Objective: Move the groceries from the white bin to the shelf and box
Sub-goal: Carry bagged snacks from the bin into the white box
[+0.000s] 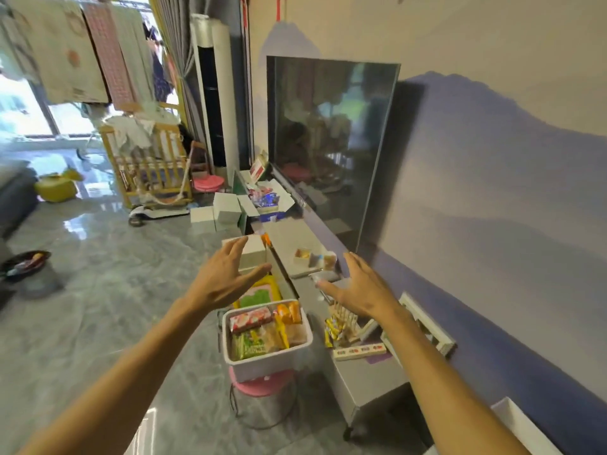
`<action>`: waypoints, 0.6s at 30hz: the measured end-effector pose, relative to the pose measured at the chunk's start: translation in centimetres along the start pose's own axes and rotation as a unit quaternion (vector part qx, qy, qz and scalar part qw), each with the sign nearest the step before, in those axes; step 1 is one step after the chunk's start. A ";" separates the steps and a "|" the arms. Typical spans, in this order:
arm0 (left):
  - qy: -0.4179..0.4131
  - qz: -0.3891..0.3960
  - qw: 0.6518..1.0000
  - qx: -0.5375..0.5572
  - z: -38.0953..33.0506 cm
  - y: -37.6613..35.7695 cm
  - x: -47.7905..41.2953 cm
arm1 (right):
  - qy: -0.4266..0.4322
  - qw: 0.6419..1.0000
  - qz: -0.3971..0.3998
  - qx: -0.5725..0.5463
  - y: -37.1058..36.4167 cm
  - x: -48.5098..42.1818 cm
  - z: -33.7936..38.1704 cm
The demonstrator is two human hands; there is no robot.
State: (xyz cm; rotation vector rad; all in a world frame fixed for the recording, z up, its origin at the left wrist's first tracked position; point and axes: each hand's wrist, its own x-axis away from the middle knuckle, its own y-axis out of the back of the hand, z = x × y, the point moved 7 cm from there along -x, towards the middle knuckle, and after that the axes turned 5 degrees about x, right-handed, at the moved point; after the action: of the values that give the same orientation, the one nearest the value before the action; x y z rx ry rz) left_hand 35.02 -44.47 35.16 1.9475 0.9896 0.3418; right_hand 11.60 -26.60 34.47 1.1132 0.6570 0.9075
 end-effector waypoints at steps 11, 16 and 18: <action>0.082 0.047 0.995 0.028 8.8 -10.5 -7.1 | 0.002 0.995 0.101 0.007 -11.6 -13.3 -1.7; 0.140 0.078 0.987 0.022 14.4 -18.0 -11.3 | 0.002 0.987 0.160 -0.001 -19.9 -19.6 -5.5; 0.159 0.089 0.983 0.019 17.1 -21.4 -13.0 | -0.001 0.982 0.191 0.000 -24.1 -21.7 -7.1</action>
State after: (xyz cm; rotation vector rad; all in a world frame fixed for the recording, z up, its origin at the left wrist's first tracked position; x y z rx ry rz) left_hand 25.76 -58.49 9.99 2.0621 1.0293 0.7593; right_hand 1.76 -46.16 9.54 1.2638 0.4479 1.2319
